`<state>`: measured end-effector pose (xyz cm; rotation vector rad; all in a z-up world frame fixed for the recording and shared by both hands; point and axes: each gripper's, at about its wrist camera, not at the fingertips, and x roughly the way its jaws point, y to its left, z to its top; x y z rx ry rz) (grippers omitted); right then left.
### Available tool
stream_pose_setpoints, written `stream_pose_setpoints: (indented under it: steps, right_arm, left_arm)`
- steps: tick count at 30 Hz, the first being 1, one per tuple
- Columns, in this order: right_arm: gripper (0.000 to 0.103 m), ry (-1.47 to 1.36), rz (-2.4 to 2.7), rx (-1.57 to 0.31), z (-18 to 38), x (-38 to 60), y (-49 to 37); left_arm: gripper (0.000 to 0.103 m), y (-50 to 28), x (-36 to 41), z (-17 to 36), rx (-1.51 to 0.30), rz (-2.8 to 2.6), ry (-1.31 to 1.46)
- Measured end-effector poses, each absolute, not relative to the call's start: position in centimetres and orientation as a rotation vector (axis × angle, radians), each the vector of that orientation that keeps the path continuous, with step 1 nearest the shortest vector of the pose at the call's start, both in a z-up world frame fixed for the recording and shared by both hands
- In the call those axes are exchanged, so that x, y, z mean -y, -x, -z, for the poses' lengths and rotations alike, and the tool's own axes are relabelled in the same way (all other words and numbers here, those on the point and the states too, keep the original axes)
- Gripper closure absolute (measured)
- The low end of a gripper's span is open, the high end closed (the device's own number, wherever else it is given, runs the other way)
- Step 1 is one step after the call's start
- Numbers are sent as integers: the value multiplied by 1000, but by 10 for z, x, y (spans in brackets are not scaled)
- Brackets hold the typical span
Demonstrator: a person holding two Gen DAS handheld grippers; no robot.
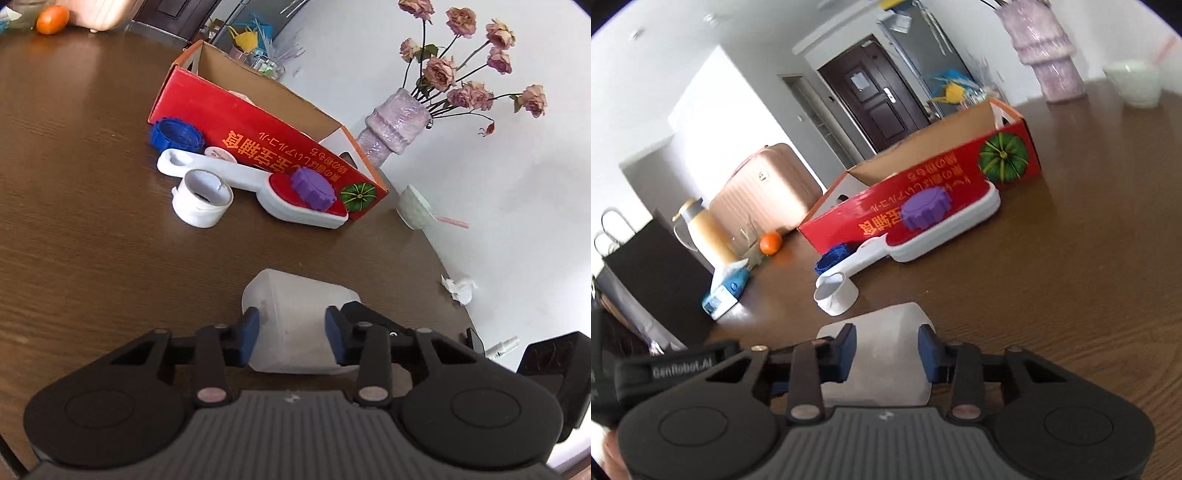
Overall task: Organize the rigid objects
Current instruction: 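Close the right tool on the container beside the left tool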
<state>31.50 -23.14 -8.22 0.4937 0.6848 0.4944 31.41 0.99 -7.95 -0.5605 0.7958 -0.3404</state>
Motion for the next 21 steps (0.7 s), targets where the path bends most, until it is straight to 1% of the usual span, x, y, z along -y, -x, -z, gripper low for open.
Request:
stream_pose_setpoints:
  steps: [3,5,9,13,15,21]
  right_arm:
    - [80,-472,-502,-694,77,235,-303]
    - [84,-450,-513,-689,75,240,-287]
    - [84,-460,-513,-677,77,250,-245]
    - [83,-403,-472,-620,72,247,-208]
    - [83,-352,-460,-583,68,247,-197]
    - [83,-350,-459,-467,55,260,-178]
  left_arm:
    - [70,-296,-9,76,-816,371,537]
    - [71,-279,-7,75,-830,389,524]
    - [77,-246,3,66,-829,373,475]
    - [78,-218,19,52,-740,400,354]
    - [79,-210,24,47,-708,412,336]
    - [79,-192,33,34,-614,457,305]
